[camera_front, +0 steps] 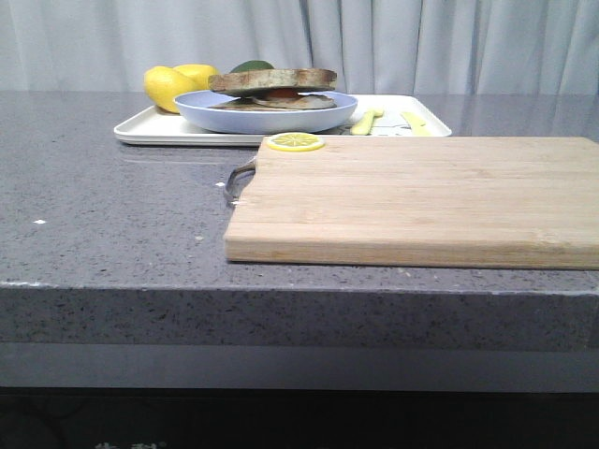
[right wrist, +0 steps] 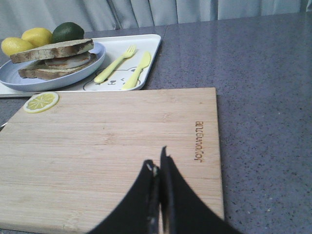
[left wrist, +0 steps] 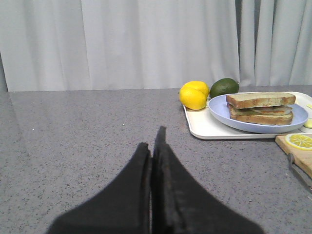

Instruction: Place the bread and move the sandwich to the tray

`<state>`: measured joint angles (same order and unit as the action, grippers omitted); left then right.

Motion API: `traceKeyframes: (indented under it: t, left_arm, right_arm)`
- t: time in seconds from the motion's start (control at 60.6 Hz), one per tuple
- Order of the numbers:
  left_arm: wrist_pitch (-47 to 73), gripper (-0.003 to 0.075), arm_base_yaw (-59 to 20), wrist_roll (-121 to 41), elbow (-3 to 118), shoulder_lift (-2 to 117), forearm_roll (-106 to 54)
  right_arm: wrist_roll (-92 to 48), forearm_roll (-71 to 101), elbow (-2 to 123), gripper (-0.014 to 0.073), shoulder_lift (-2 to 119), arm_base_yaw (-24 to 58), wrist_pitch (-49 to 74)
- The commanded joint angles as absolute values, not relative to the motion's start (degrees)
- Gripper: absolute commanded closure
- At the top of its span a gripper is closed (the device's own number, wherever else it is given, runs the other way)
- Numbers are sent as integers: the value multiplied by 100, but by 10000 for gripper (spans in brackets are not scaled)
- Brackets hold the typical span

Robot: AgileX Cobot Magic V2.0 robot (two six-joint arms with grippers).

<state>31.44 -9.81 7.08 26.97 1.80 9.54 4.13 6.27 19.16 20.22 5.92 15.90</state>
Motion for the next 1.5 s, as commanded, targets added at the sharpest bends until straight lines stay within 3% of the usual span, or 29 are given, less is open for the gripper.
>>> traceKeyframes:
  t: [0.0, 0.578, 0.875, 1.205, 1.485]
  left_arm:
    - [2668, 741, -975, 777, 2822, 265, 925]
    - [2590, 741, -975, 777, 2787, 265, 880]
    - [1247, 741, -414, 400, 1442, -81, -337]
    - [316, 741, -236, 400, -38, -159, -336]
    - [457, 741, -236, 400, -27, -159, -336]
  right_arm:
    - [406, 605, 2076, 645, 2050, 600, 1165]
    - [406, 605, 2076, 645, 2050, 600, 1165]
    - [406, 605, 2076, 645, 2050, 600, 1165]
    - [406, 605, 2076, 645, 2050, 600, 1181]
    - [406, 605, 2076, 645, 2050, 600, 1186]
